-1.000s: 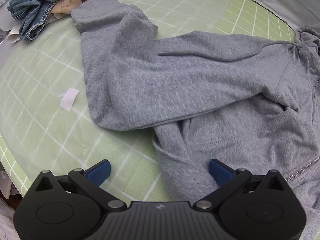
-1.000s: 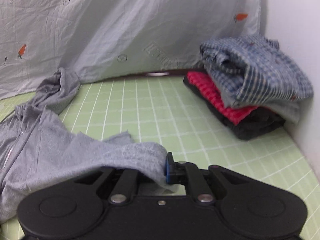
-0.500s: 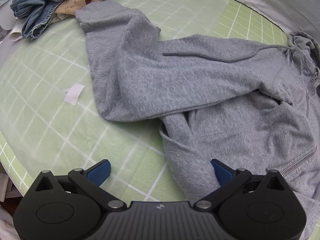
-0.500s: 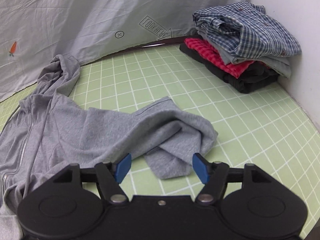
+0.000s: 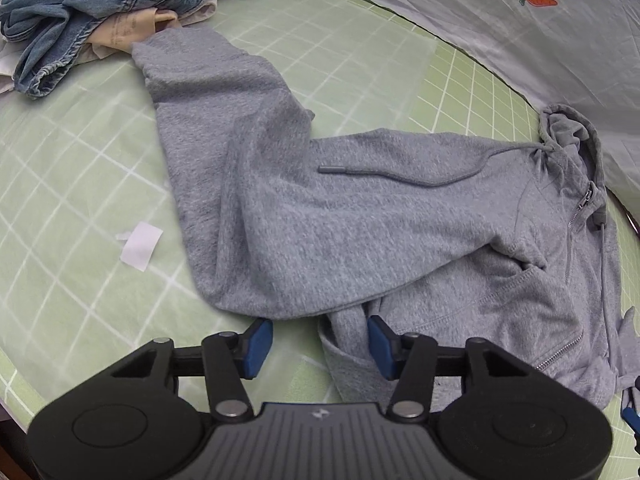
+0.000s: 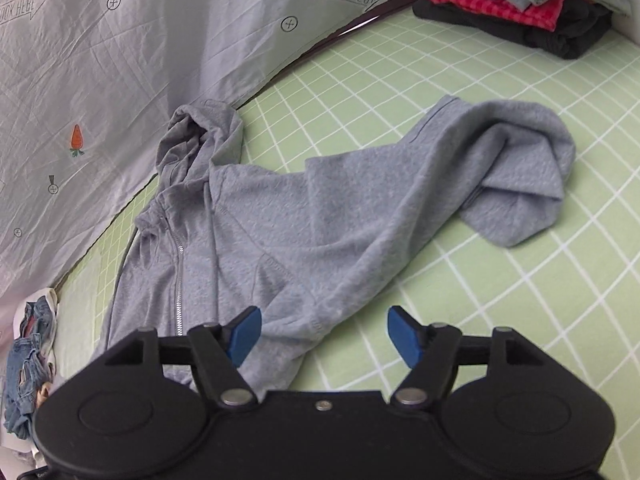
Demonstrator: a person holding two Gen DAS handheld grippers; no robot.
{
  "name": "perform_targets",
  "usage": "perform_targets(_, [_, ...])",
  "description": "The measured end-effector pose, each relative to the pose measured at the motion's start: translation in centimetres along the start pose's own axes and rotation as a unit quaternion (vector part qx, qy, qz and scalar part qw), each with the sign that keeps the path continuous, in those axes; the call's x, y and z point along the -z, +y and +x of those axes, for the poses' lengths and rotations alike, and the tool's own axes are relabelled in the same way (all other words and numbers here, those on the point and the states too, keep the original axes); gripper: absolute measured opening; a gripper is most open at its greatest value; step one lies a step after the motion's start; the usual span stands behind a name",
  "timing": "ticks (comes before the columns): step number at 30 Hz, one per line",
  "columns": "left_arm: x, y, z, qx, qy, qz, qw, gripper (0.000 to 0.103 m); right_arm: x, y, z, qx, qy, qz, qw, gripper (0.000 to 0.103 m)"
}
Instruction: Fold clothes
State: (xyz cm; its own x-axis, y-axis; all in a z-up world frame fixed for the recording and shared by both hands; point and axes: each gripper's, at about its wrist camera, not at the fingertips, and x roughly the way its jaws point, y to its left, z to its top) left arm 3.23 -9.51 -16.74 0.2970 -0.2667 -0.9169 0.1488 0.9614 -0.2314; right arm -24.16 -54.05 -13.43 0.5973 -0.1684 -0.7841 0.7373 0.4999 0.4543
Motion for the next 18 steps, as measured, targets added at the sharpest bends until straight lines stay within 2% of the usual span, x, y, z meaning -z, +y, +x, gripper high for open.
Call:
perform_targets(3, [-0.4, -0.2, 0.4, 0.002, 0.004, 0.022, 0.9998, 0.050, 0.2, 1.3, 1.9, -0.004, 0.018, -0.002, 1.000, 0.058])
perform_targets(8, [-1.2, -0.4, 0.8, -0.001, 0.007, 0.039, 0.9992, 0.050, -0.1, 2.7, 4.3, 0.015, 0.017, -0.027, 0.999, 0.058])
perform_targets(10, [-1.5, -0.5, 0.9, -0.006, 0.008, 0.034, 0.9994, 0.050, -0.8, 3.2, 4.8, 0.029, 0.015, -0.050, 0.998, 0.049])
perform_targets(12, [-1.6, -0.6, 0.9, -0.014, 0.009, 0.030, 0.9994, 0.050, -1.5, 3.3, 5.4, 0.043, 0.010, -0.068, 0.997, 0.021])
perform_targets(14, [-1.6, -0.8, 0.9, -0.021, 0.008, 0.024, 0.9995, 0.050, -2.3, 3.0, 6.0, 0.035, 0.007, -0.073, 0.997, 0.015])
perform_targets(18, [-1.9, -0.7, 1.0, -0.037, 0.001, 0.003, 0.9993, 0.051, -5.2, 2.8, 7.8, 0.029, 0.004, -0.105, 0.994, 0.013])
